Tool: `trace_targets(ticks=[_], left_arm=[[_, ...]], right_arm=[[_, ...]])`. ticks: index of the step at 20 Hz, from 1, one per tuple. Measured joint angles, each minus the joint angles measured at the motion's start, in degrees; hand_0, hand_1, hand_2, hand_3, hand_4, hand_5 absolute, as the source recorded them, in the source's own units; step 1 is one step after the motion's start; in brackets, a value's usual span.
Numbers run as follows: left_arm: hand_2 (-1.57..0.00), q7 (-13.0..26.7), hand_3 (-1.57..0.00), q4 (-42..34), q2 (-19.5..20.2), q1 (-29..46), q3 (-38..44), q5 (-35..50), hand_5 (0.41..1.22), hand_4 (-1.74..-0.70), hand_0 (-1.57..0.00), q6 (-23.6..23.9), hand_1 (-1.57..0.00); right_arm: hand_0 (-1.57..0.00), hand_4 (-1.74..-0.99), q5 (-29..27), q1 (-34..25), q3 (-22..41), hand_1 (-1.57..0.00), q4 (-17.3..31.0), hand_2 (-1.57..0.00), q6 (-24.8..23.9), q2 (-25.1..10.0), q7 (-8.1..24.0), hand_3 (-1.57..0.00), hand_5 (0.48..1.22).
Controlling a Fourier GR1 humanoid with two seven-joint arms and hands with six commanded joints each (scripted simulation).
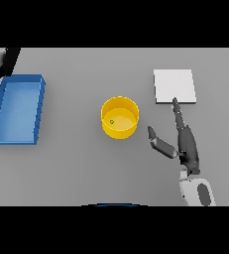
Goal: Pick up the red beaker and tilt it to pour out 1 green nut into yellow bowl. Pick up the yellow bowl and place it on the metallic measuring scale.
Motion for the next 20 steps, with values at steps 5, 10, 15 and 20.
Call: trace_targets(ticks=[5,10,15,20], left_arm=[[-1.57,2.4,-1.51,6.2,6.6,6.8,10.3,16.5,1.221,-1.74,-1.57,5.6,-1.57],[-1.57,9.7,-1.55,8.5,9.5,15.9,15.1,28.1,1.221,-1.74,-1.57,12.7,-1.57],[-1.57,13.3,-1.43,4.6,11.1,24.3,18.7,37.9,1.221,-1.74,-1.57,16.4,-1.57],[-1.57,17.0,-1.38,-8.7,12.8,36.6,19.7,46.4,1.221,-1.74,-1.57,22.0,-1.57]], right_arm=[[0.00,-1.092,-5.7,-0.8,-1.2,0.00,-0.3,0.00,3.4,0.1,-0.7,0.00,0.637],[0.00,-1.157,-7.0,-1.7,-1.8,0.00,1.0,0.00,4.7,-0.8,-0.6,0.00,0.666],[0.00,-1.191,-4.9,-0.6,-0.5,0.00,1.0,0.00,4.5,-0.9,-1.9,0.00,0.702],[0.00,-1.207,-4.5,-0.6,-0.6,0.00,1.0,0.00,4.1,-1.3,-2.7,0.00,0.708]])
